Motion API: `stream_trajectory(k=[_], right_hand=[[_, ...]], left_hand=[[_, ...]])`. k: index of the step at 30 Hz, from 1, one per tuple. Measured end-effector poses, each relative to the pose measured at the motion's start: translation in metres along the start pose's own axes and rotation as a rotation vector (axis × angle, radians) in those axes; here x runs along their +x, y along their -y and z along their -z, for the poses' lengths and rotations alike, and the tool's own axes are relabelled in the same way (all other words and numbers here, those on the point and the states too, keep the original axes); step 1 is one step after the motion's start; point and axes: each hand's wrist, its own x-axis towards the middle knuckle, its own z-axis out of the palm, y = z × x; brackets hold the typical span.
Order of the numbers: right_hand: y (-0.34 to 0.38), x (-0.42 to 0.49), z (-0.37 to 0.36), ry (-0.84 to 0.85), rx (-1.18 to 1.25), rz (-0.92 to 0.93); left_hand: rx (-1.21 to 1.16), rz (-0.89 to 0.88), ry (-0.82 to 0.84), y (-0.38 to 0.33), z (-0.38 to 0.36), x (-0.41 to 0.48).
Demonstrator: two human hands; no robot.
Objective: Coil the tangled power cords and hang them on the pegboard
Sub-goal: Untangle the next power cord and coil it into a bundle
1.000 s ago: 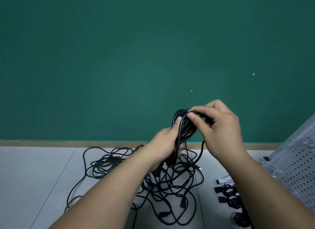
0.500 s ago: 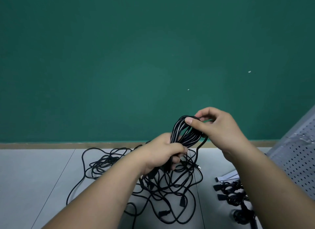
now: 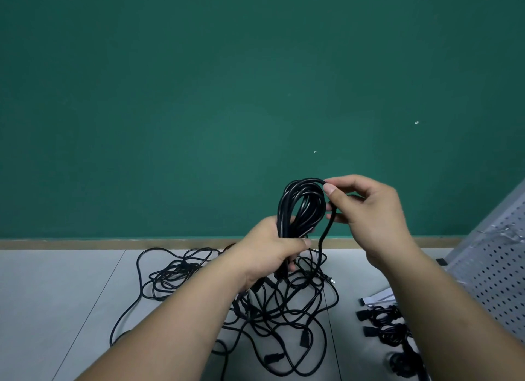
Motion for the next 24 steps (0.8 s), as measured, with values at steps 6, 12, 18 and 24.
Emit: stream_trajectory(k=[6,12,18,24], right_hand=[[-0.007,0.001,-0.005,-0.044,0.029,-0.167],[-0.012,0.008,-0.001,0.033,0.239,-0.445],[-0.019,0.01,-0.004,0.052,0.295,-0.497],[-0.022,0.01,-0.008,0.117,0.392,-0.519]], left_hand=[[-0.042,0.017,-0.056,0.007,-0.004,0.002],[-0.053,0.008,-0.052,0.01,-0.009,0.001],[-0.243,0.093,-0.019,0.006,-0.014,0.0],[-0.405,0.111,0.011,-0.002,-0.013,0.0]])
